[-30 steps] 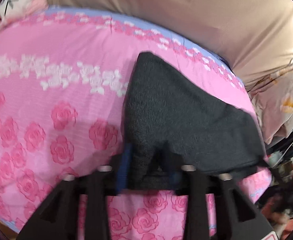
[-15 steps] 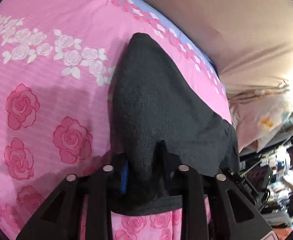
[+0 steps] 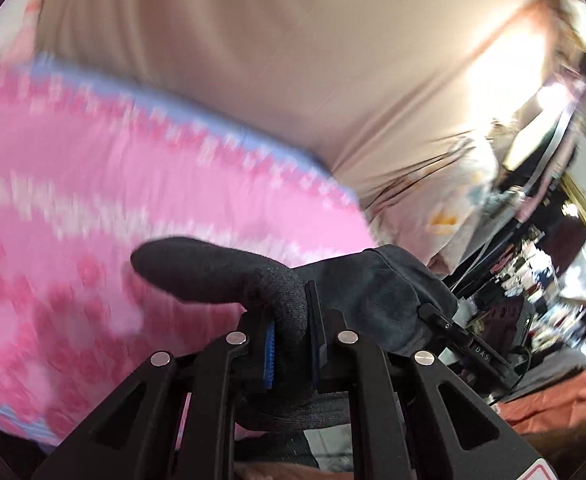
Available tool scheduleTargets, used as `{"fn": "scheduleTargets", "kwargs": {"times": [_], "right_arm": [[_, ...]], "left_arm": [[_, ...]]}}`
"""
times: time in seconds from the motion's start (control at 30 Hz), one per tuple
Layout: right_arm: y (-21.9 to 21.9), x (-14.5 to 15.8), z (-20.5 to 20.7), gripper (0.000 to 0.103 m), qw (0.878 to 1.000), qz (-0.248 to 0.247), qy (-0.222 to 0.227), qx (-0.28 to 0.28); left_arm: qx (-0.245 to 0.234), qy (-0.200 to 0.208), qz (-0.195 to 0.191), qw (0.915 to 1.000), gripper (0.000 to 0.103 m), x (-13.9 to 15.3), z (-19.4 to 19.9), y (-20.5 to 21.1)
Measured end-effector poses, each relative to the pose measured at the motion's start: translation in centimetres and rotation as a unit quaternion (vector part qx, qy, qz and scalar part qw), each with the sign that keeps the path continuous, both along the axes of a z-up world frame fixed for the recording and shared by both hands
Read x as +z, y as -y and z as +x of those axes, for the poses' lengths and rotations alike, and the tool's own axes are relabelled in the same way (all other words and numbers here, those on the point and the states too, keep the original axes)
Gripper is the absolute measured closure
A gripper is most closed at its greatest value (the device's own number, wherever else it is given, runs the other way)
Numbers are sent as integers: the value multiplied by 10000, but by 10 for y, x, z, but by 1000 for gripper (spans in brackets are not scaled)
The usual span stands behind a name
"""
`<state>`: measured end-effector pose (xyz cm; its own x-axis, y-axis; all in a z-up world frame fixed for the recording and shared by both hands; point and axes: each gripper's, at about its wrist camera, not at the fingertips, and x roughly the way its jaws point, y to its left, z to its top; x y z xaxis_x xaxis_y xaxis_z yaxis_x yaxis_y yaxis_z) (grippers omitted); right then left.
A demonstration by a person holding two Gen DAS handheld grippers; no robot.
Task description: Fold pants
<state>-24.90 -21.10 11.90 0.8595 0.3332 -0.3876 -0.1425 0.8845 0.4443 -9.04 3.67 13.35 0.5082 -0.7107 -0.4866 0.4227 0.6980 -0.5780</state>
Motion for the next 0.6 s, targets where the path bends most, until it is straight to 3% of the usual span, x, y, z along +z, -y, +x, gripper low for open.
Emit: {"fn": "scheduleTargets", "kwargs": {"times": [0.07,0.17,0.27,0.4,0.47,0.53,0.6], "right_arm": [[-7,28,-9,76,9985,-180,521,0],[-11,67,-12,76,9906,-409,1307,-52],[-16,101,-7,76,9770,-595,2043,-147],[-21,140,21,75,9542,-822,2865,-266],[-20,151,49,75,9471,-872,3075,-292],[-17,152,80,74,9467,-887,3080,-319],[-10,138,129,73,9528,-906,2862,-449]], "left_arm": [[53,570,59,9983,93,33,-12,-1],[161,1495,233,9883,93,78,-24,1],[334,2317,373,9715,93,117,-25,7],[676,3279,512,9409,93,160,-5,16],[874,3677,563,9241,93,173,15,22],[1072,3861,697,9135,92,177,36,28],[1171,3778,880,9142,91,166,81,38]]}}
